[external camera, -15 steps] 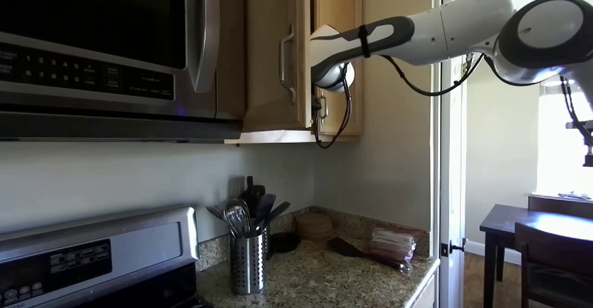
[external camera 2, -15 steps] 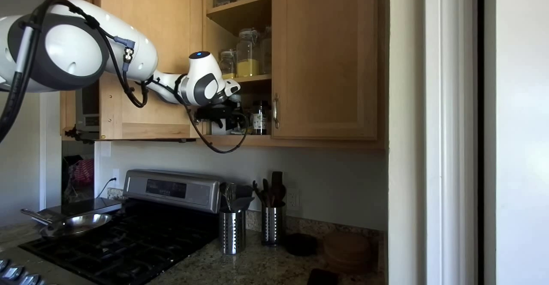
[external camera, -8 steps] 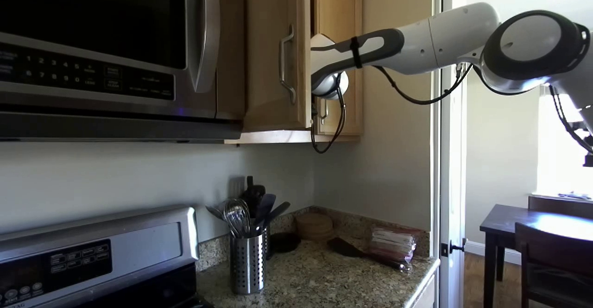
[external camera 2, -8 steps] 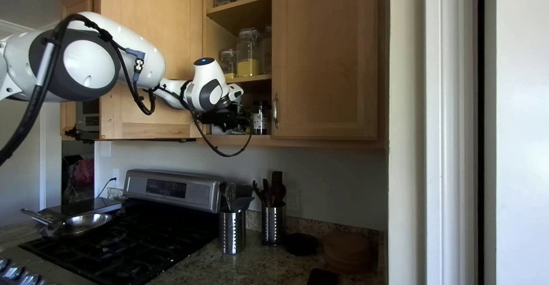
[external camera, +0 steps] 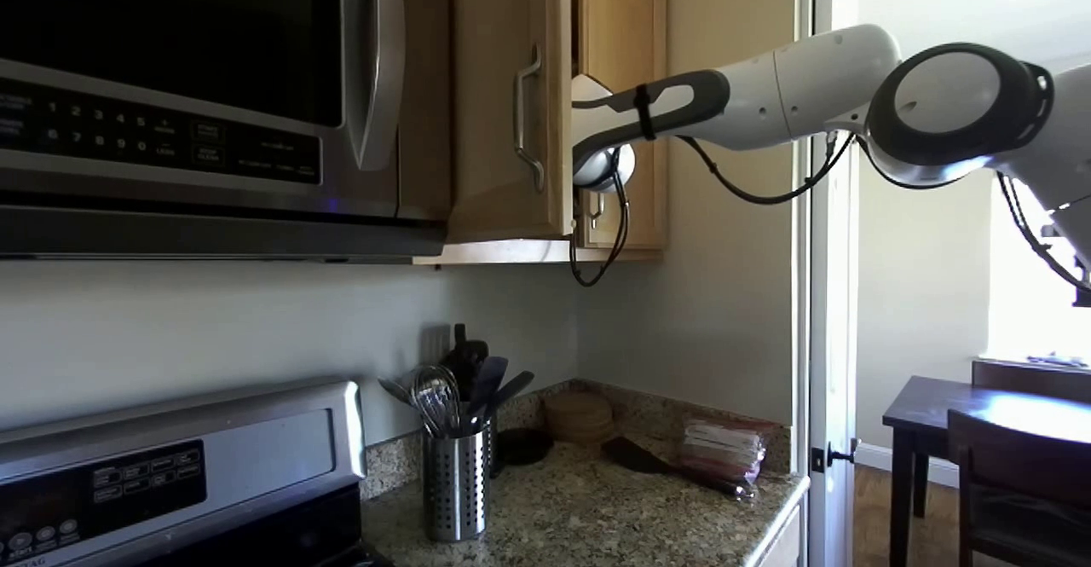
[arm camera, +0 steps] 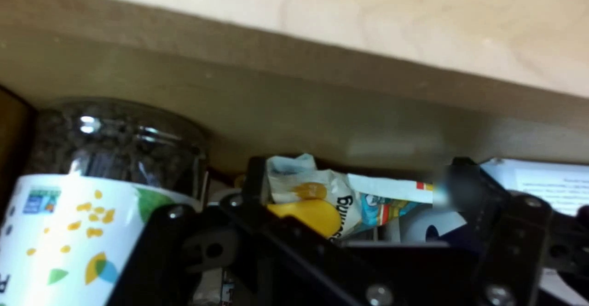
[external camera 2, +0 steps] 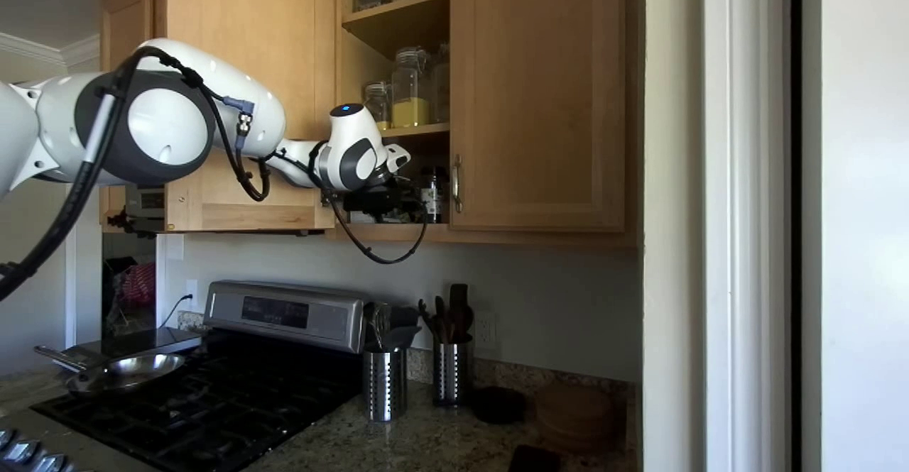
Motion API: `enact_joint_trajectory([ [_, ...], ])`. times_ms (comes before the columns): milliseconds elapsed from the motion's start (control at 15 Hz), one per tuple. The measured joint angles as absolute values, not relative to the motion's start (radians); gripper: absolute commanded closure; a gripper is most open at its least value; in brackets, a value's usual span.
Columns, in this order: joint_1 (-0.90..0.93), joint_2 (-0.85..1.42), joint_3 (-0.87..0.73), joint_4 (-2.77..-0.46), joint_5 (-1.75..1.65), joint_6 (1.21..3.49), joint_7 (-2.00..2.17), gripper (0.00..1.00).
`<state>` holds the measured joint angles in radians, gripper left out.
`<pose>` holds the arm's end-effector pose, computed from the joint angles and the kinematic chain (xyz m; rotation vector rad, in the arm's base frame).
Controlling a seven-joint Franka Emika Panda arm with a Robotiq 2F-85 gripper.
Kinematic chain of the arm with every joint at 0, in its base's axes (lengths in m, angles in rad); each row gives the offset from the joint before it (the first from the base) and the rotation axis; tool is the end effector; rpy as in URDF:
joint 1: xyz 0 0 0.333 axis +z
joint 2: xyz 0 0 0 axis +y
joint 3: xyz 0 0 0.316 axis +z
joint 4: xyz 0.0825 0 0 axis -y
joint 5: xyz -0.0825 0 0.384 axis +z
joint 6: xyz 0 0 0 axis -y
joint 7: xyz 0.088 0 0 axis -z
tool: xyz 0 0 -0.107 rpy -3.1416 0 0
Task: Open the cupboard, take an object out of it and place it on the counter
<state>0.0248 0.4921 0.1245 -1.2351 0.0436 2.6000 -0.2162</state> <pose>0.7472 0.0848 0.5948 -2.7634 -0.4127 -1.3123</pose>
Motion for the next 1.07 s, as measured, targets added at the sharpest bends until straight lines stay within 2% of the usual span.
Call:
enact_joint_trajectory([
  [933, 0.026, 0.572, 0.147, -1.126, 0.044, 2.601, -0.342, 0.00],
  [1000, 0.026, 0.573, 0.147, -1.125, 0.044, 2.601, -0.345, 0.19],
  [1067, 0.026, 0.573, 0.147, -1.125, 0.044, 2.601, -0.345, 0.26],
])
